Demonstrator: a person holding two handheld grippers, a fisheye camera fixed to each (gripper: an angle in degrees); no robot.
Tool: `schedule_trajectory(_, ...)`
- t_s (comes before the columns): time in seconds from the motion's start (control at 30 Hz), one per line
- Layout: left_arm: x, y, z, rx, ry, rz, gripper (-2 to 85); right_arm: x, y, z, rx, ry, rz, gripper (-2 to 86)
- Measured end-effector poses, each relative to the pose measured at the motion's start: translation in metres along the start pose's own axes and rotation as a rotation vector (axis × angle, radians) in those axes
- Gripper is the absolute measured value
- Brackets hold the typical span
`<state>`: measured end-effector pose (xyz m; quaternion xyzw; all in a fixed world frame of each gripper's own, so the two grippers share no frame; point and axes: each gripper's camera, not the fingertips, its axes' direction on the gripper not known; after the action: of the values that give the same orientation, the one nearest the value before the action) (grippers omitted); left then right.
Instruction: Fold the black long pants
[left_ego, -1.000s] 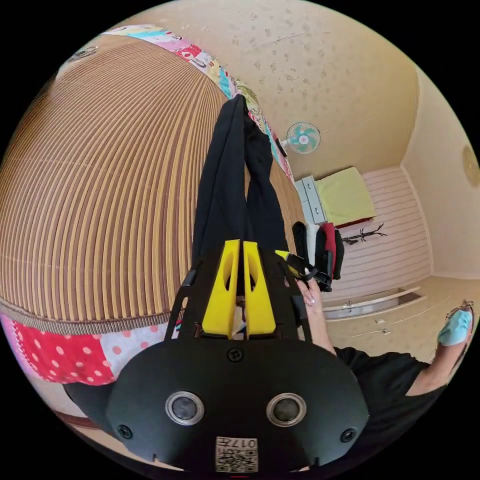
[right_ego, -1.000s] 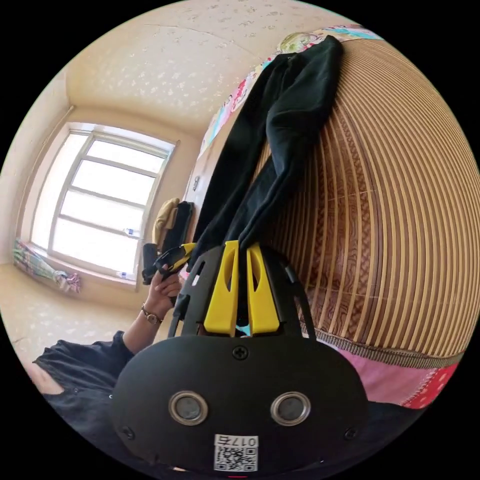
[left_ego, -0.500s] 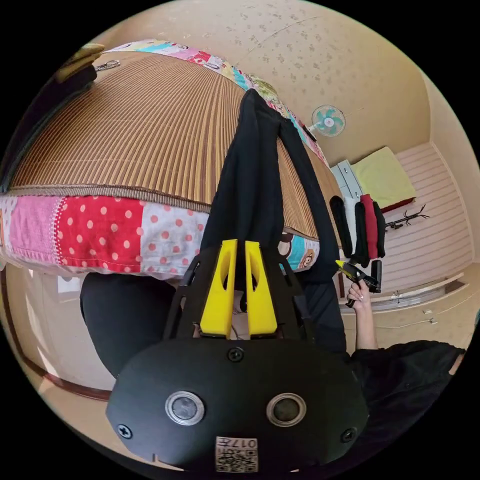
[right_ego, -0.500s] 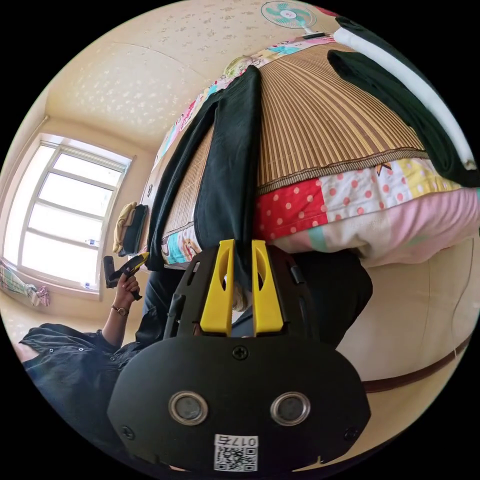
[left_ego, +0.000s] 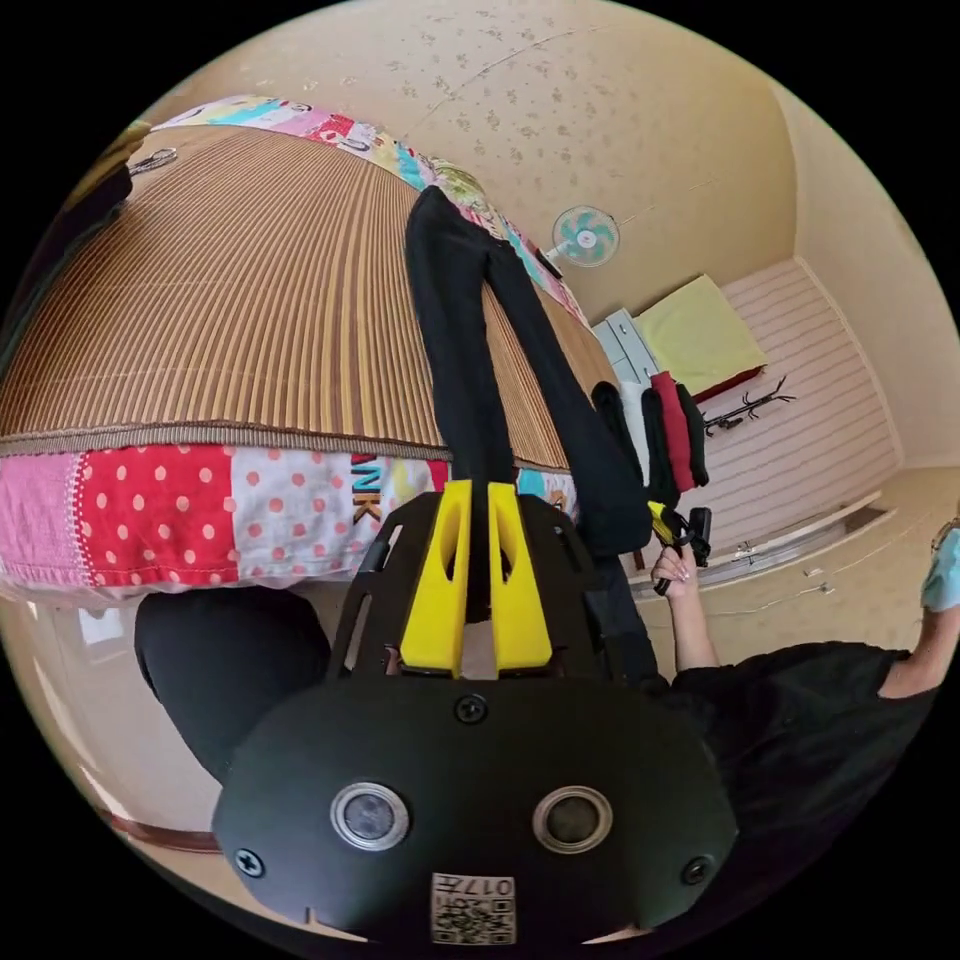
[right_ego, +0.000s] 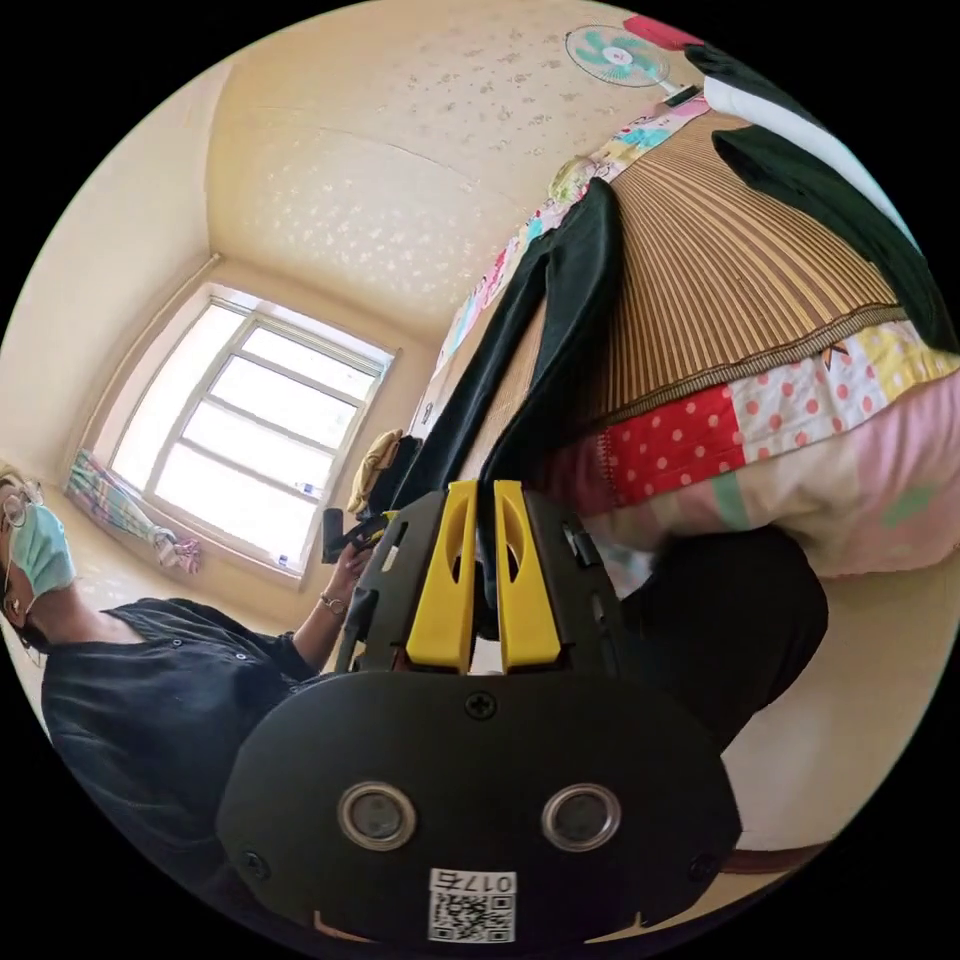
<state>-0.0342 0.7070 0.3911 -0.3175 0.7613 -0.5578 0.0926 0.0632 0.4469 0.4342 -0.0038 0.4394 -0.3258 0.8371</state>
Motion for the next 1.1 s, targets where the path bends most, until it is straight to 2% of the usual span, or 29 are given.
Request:
schedule_trajectory(0.03, 0.000, 0.002, 0.005, -0.035, -0.052, -0.019, 4.0, 0.002, 0.001, -0.006, -0.017, 0.062, 0.041, 3.3)
schedule_trajectory(0.1, -0.005, 0.015, 0.005, -0.050, -0.284, -0.111, 6.2, 0.001, 0.004, -0.012, -0.051, 0.190, 0.081, 3.2)
schedule_trajectory(0.13, -0.006, 0.020, -0.003, -0.013, -0.331, -0.140, 7.1, -0.007, 0.007, -0.018, -0.038, 0.196, 0.070, 3.2)
schedule_trajectory(0.2, 0.007, 0.038, -0.048, 0.206, -0.393, -0.183, 10.3, -0.027, 0.008, -0.026, 0.009, 0.152, 0.034, 3.1)
schedule_trajectory(0.23, 0.013, 0.038, -0.057, 0.247, -0.380, -0.176, 11.0, -0.044, 0.006, -0.026, 0.023, 0.154, -0.007, 3.1)
schedule_trajectory(0.3, 0.044, 0.014, -0.071, 0.291, -0.174, -0.045, 11.3, -0.069, -0.001, -0.019, 0.006, 0.183, -0.074, 3.0)
schedule_trajectory(0.33, 0.053, 0.002, -0.067, 0.268, -0.096, -0.002, 11.3, -0.081, -0.008, -0.010, -0.018, 0.193, -0.106, 3.0)
schedule_trajectory(0.4, 0.098, -0.050, -0.035, 0.142, 0.171, 0.158, 11.5, -0.093, -0.016, 0.008, -0.050, 0.179, -0.150, 2.9)
schedule_trajectory(0.47, 0.135, -0.086, 0.002, 0.032, 0.260, 0.224, 12.5, -0.099, -0.025, 0.035, -0.115, 0.110, -0.184, 3.0)
schedule_trajectory(0.53, 0.166, -0.116, 0.041, -0.067, 0.231, 0.266, 13.9, -0.102, -0.027, 0.052, -0.136, 0.049, -0.210, 3.0)
schedule_trajectory(0.6, 0.185, -0.147, 0.097, -0.244, 0.119, 0.262, 14.8, -0.101, -0.025, 0.067, -0.139, -0.009, -0.247, 3.0)
schedule_trajectory(0.63, 0.187, -0.153, 0.110, -0.297, 0.122, 0.260, 14.9, -0.096, -0.025, 0.077, -0.164, -0.052, -0.240, 3.0)
schedule_trajectory(0.7, 0.182, -0.171, 0.145, -0.451, 0.242, 0.230, 15.9, -0.090, -0.022, 0.088, -0.192, -0.093, -0.244, 3.1)
schedule_trajectory(0.77, 0.177, -0.176, 0.157, -0.482, 0.273, 0.207, 15.9, -0.087, -0.019, 0.101, -0.223, -0.102, -0.260, 3.0)
schedule_trajectory(0.83, 0.178, -0.174, 0.163, -0.510, 0.211, 0.242, 15.5, -0.086, -0.018, 0.109, -0.244, -0.103, -0.284, 3.0)
schedule_trajectory(0.93, 0.175, -0.161, 0.160, -0.476, 0.113, 0.292, 8.2, -0.077, -0.021, 0.125, -0.283, -0.142, -0.299, 2.9)
schedule_trajectory(1.0, 0.166, -0.151, 0.150, -0.407, 0.084, 0.288, 4.7, -0.067, -0.025, 0.133, -0.373, -0.175, -0.326, 2.9)
schedule_trajectory(1.1, 0.154, -0.143, 0.142, -0.368, 0.089, 0.280, 4.1, -0.052, -0.042, 0.133, -0.582, -0.307, -0.464, 3.0)
